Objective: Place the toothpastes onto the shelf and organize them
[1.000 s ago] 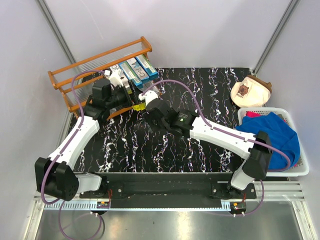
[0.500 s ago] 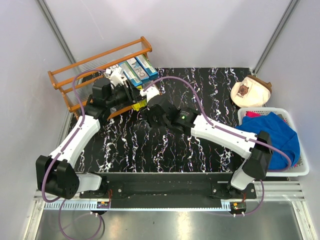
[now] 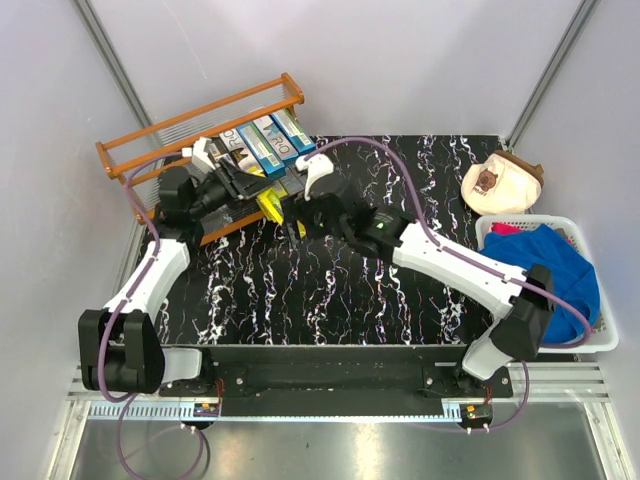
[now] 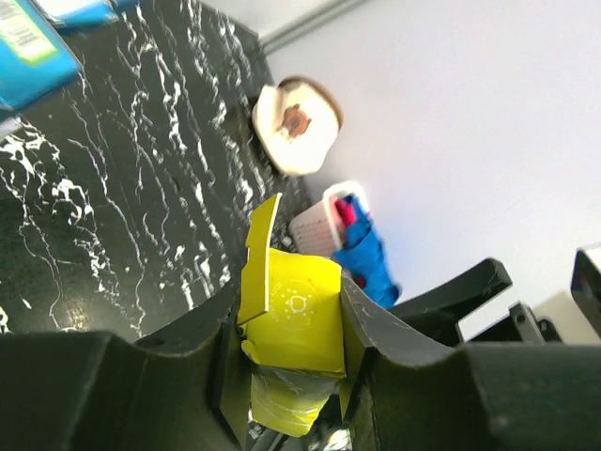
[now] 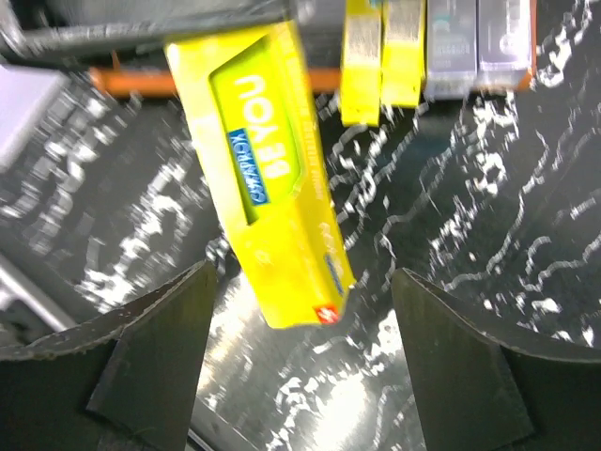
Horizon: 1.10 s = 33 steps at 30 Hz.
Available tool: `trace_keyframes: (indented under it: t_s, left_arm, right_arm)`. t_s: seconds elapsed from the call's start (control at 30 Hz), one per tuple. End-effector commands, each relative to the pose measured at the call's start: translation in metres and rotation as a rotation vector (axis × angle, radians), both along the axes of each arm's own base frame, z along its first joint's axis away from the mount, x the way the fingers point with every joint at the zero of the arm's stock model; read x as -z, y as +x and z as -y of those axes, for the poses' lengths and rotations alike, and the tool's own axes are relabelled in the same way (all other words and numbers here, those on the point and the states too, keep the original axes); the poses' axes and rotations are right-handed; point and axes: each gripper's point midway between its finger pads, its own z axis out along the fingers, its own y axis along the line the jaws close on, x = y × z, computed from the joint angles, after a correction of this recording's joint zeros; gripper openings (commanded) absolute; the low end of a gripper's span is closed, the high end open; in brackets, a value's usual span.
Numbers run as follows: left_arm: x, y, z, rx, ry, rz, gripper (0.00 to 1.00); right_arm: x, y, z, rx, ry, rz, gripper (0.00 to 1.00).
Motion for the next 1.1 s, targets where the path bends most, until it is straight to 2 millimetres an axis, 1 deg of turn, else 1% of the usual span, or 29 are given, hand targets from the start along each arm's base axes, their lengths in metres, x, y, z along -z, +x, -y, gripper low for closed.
trace_keyframes:
  t_s: [0.0,0.03,0.07,0.1,0.13,0.17,0.2,0.23,0.27,0.3,0.33,0.37,0.4,0.43,0.47,0.5,0.53,0.6,0.63,0.8,0.83,0.9,0.93,0.97,1.03,1.07]
  left_arm:
    - [-0.041,-0.01,-0.014,0.046,-0.109,0.124,0.31]
    - [-0.04,-0.008,-0.025,0.019,-0.124,0.111,0.31]
    - [-0.043,-0.008,-0.029,0.011,-0.131,0.123,0.31]
    - [-0.047,-0.009,-0.038,-0.006,-0.136,0.133,0.31]
    - [-0.049,-0.01,-0.043,-0.015,-0.148,0.129,0.31]
    - [-0.051,-0.011,-0.047,-0.021,-0.155,0.137,0.31]
    - [-0.054,-0.01,-0.054,-0.037,-0.158,0.144,0.31]
    - [-0.056,-0.011,-0.057,-0.039,-0.175,0.135,0.31]
    - [-0.062,-0.013,-0.058,-0.031,-0.179,0.16,0.31]
    - [-0.065,-0.013,-0.064,-0.039,-0.187,0.165,0.31]
    - [-0.069,-0.013,-0.065,-0.036,-0.212,0.155,0.31]
    - [-0.074,-0.015,-0.065,-0.023,-0.216,0.177,0.31]
    - [-0.076,-0.014,-0.067,-0.02,-0.238,0.164,0.31]
    - [-0.078,-0.014,-0.067,-0.015,-0.247,0.167,0.31]
    - [-0.081,-0.015,-0.066,-0.004,-0.253,0.192,0.31]
    - [-0.083,-0.015,-0.066,0.001,-0.274,0.179,0.31]
    - [-0.083,-0.015,-0.066,0.005,-0.28,0.179,0.31]
    - [-0.081,-0.014,-0.066,0.011,-0.3,0.175,0.31]
    - [-0.082,-0.015,-0.066,0.014,-0.304,0.18,0.31]
    - [-0.08,-0.014,-0.066,0.014,-0.312,0.183,0.31]
    - [-0.08,-0.014,-0.067,0.012,-0.315,0.183,0.31]
    - [-0.08,-0.014,-0.066,0.017,-0.313,0.185,0.31]
    - [-0.081,-0.014,-0.067,0.016,-0.315,0.183,0.31]
    - [-0.081,-0.014,-0.067,0.016,-0.315,0.184,0.32]
    - [-0.082,-0.015,-0.066,0.019,-0.313,0.19,0.32]
    - [-0.082,-0.015,-0.066,0.019,-0.316,0.186,0.32]
  right_arm:
    - [-0.066,0.008,0.009,0.002,0.268,0.027,0.87]
    - [-0.071,0.012,0.01,-0.004,0.313,0.022,0.9]
    - [-0.077,0.011,0.013,-0.004,0.37,-0.007,0.91]
    - [-0.068,0.012,0.016,-0.034,0.399,-0.057,0.94]
    - [-0.077,0.014,0.015,-0.059,0.46,-0.057,0.96]
    - [-0.081,0.013,0.015,-0.065,0.523,-0.097,0.98]
    - [-0.071,0.013,0.017,-0.098,0.548,-0.147,0.98]
    - [-0.08,0.012,0.013,-0.134,0.598,-0.141,0.99]
    - [-0.079,0.012,0.009,-0.154,0.63,-0.168,0.99]
    - [-0.076,0.007,0.005,-0.194,0.639,-0.193,0.99]
    - [-0.08,0.005,0.001,-0.225,0.659,-0.189,0.99]
    - [-0.077,0.003,-0.005,-0.24,0.674,-0.219,1.0]
    - [-0.074,-0.001,-0.008,-0.272,0.684,-0.24,1.0]
    - [-0.08,-0.002,-0.011,-0.292,0.714,-0.236,1.0]
    - [-0.075,-0.001,-0.014,-0.297,0.713,-0.251,1.0]
    - [-0.074,-0.003,-0.016,-0.316,0.718,-0.264,1.0]
    - [-0.079,-0.005,-0.018,-0.335,0.74,-0.255,1.0]
    - [-0.077,-0.008,-0.021,-0.363,0.75,-0.267,0.99]
    - [-0.079,-0.009,-0.023,-0.374,0.759,-0.263,0.99]
    - [-0.073,-0.011,-0.028,-0.392,0.764,-0.286,0.97]
    - [-0.067,-0.01,-0.03,-0.388,0.762,-0.304,0.97]
    - [-0.067,-0.009,-0.034,-0.398,0.768,-0.315,0.95]
    - [-0.062,-0.008,-0.038,-0.4,0.765,-0.329,0.93]
    - [-0.065,-0.011,-0.042,-0.421,0.766,-0.335,0.91]
    - [-0.059,-0.011,-0.049,-0.43,0.76,-0.351,0.87]
    - [-0.062,-0.013,-0.052,-0.441,0.761,-0.349,0.84]
